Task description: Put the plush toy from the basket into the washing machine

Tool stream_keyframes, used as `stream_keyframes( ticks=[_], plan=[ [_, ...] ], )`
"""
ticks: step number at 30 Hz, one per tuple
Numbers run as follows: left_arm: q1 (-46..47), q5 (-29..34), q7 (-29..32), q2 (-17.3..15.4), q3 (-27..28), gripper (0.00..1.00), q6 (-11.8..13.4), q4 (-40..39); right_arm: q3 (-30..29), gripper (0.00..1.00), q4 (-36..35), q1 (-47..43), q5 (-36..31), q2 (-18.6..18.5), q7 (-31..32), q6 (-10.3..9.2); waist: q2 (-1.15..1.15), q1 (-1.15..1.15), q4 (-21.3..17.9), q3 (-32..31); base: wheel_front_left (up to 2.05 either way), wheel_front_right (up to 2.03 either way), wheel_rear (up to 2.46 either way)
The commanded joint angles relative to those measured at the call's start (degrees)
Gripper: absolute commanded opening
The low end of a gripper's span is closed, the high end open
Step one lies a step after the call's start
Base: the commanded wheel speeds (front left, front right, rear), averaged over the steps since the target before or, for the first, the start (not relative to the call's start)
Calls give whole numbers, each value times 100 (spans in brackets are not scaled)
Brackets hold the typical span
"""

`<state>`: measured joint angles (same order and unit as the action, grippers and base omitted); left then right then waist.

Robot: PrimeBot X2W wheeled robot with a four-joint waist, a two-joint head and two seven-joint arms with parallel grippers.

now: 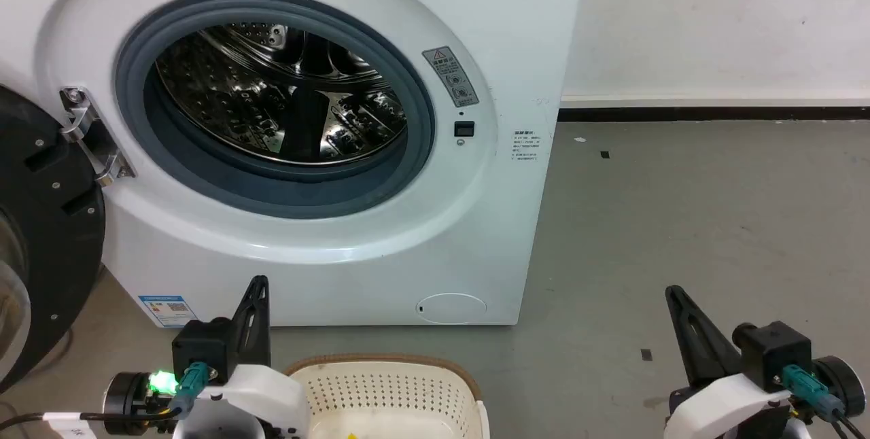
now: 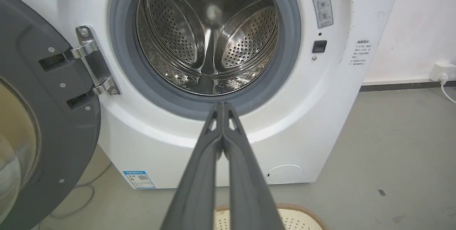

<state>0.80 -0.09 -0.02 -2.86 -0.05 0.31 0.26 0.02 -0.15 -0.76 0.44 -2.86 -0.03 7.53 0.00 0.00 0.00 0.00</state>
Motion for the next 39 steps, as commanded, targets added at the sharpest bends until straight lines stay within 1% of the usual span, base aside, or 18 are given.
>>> stream_keyframes(
  ticks=[1, 21, 22, 33, 39],
  plan=[
    [-80, 9, 2, -1, 5, 0, -31, -26, -2, 0, 15, 76, -44, -1, 3, -4, 0, 0, 0, 0, 0, 0, 0],
    [-80, 9, 2, -1, 5, 0, -31, -26, -2, 0, 15, 76, -44, -1, 3, -4, 0, 0, 0, 0, 0, 0, 0],
    [0, -1, -2, 0, -1, 100, 1, 0, -3, 100, 0, 0, 1, 0, -3, 0, 0, 0, 0, 0, 0, 0, 0],
    [37, -48, -104, 0, -71, 100, 89, 65, -85, 100, -57, -11, 168, 0, -104, 0, 0, 0, -2, 22, 0, 0, 0],
    [135, -97, -176, -1, -142, 100, 77, 247, -125, 100, -129, -3, 340, 0, -176, -1, 0, 0, -17, 74, 0, 0, 0]
  ],
)
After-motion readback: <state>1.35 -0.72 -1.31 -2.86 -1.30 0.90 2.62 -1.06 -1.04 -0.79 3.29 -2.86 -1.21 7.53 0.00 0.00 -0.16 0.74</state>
